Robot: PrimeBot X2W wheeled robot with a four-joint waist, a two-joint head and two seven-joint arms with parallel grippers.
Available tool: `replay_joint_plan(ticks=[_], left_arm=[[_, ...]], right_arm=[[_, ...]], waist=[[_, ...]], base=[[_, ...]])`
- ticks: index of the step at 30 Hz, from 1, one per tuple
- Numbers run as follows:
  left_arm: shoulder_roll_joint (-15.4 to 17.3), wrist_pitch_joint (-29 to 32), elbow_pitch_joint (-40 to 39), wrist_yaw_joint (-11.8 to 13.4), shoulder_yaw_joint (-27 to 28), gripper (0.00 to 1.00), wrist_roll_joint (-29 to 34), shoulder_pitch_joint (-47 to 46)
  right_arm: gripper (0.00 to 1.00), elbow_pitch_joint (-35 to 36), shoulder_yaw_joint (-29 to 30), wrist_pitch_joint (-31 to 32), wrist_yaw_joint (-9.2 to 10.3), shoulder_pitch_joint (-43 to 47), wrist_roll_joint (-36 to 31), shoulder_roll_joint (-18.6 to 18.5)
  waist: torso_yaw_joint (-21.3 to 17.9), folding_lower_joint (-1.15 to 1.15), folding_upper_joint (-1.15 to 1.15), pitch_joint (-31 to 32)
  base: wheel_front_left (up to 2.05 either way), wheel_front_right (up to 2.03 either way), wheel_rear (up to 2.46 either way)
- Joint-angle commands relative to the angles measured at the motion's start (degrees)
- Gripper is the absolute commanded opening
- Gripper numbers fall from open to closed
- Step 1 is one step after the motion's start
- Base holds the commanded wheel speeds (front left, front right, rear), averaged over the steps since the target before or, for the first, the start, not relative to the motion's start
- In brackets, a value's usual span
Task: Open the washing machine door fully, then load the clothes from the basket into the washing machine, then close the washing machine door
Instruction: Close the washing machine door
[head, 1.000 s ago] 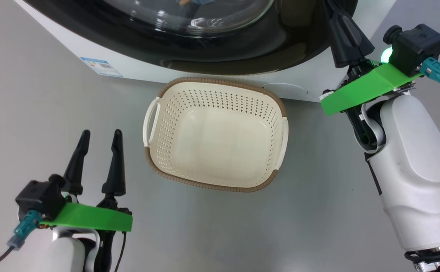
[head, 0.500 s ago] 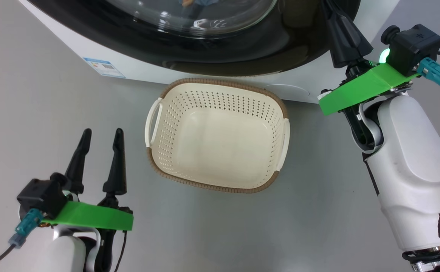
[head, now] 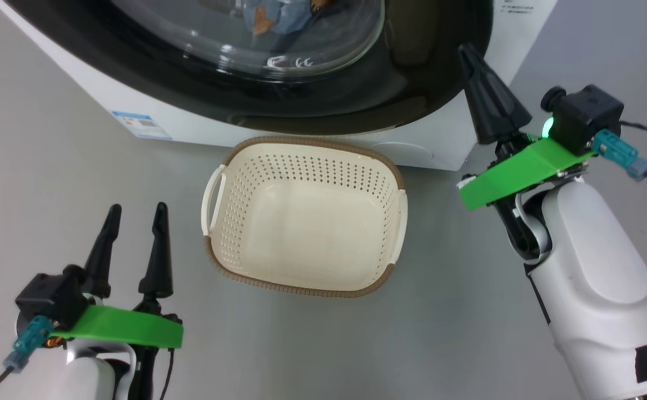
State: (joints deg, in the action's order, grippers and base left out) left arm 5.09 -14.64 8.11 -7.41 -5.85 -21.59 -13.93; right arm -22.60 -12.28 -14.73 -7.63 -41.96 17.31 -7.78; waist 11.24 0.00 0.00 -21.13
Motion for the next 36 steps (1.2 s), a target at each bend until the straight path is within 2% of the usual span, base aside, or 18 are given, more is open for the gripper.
replay_joint_plan(ticks=[1, 4, 5, 7, 9, 11, 36], left_arm=[[2.1, -0.4, -1.0, -0.1, 2.3, 1.00, -0.4, 0.5], [2.4, -0.4, -0.6, -0.1, 2.6, 1.00, -0.3, 1.1], [2.6, -0.4, -0.5, -0.1, 2.8, 1.00, -0.4, 1.4], [2.8, -0.4, -0.4, -0.1, 3.1, 1.00, -0.4, 1.9], [3.1, -0.4, -0.2, -0.1, 3.3, 1.00, -0.4, 2.4], [3.4, -0.4, 0.0, -0.1, 3.6, 1.00, -0.4, 2.8], [6.0, -0.4, 0.9, -0.1, 7.6, 1.00, 0.3, 7.4]], right_arm=[[0.17, 1.8, -1.2, -0.3, 0.14, 1.6, 0.3, 1.2], [0.45, 2.3, -1.4, -0.3, 0.14, 3.3, 0.2, 1.3], [0.50, 2.5, -1.5, -0.3, 0.14, 3.9, 0.2, 1.3], [0.79, 2.8, -1.4, -0.3, 0.14, 5.2, 0.2, 1.4], [0.94, 3.1, -1.3, -0.3, 0.14, 6.6, 0.2, 1.4], [1.00, 3.5, -1.0, -0.3, 0.14, 8.2, 0.1, 1.5], [1.00, 6.6, 5.3, -0.3, 0.14, 23.0, -1.4, 1.9]], waist=[[-0.7, 0.00, 0.00, 0.8], [-1.4, 0.00, 0.00, 1.8], [-1.7, 0.00, 0.00, 2.1], [-2.2, 0.00, 0.00, 2.7], [-2.7, 0.00, 0.00, 3.3], [-3.3, 0.00, 0.00, 3.8], [-11.3, 0.00, 0.00, 9.1]], base=[[0.00, 0.00, 0.00], [0.00, 0.00, 0.00], [0.00, 0.00, 0.00], [0.00, 0.00, 0.00], [0.00, 0.00, 0.00], [0.00, 0.00, 0.00], [0.00, 0.00, 0.00]])
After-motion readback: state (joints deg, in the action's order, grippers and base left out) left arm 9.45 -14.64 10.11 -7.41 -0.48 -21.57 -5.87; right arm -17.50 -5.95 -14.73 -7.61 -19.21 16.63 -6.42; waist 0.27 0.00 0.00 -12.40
